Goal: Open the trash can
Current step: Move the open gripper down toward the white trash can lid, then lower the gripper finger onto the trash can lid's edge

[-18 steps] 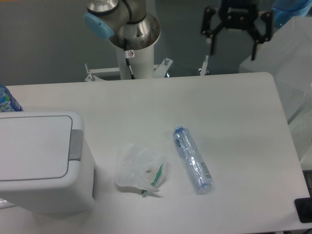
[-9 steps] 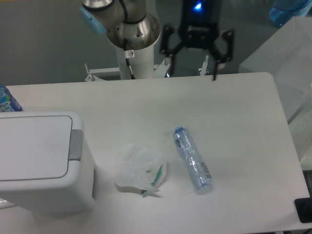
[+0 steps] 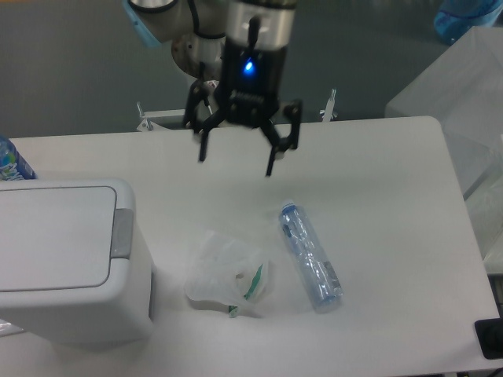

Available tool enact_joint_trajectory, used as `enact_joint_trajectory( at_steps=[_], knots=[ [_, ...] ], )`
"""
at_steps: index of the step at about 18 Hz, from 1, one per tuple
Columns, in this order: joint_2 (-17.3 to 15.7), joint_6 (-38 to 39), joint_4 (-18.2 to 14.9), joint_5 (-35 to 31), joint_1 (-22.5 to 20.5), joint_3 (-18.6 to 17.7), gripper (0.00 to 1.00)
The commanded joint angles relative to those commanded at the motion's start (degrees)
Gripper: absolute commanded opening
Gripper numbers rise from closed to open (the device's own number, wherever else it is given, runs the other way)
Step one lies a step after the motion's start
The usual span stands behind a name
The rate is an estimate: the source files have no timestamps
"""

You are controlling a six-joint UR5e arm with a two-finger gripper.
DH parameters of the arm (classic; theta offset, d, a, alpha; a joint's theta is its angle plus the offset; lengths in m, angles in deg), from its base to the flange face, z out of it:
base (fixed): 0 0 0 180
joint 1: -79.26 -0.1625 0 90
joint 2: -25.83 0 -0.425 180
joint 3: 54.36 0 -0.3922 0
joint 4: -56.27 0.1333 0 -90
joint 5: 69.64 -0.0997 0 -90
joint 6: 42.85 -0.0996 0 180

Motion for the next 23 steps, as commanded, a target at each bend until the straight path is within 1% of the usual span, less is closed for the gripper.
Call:
enact_joint_trajectory(
  at_steps=[2,5,14,17,23],
  knots=[
    [0.71,3.44,1.86,0.00,0.44,0.00,1.00],
    [1.15,5.91,1.95,0.09,1.06,-0.09,1.00],
    [3.35,7.50,1.95,-0.18,4.31,-0.09,1.00],
    [3.44,10.57,1.95,-0.35,5.10,-0.09,1.00],
    [4.58,10.49,2.30,-0.35,6.24,0.00,1.00]
  ],
)
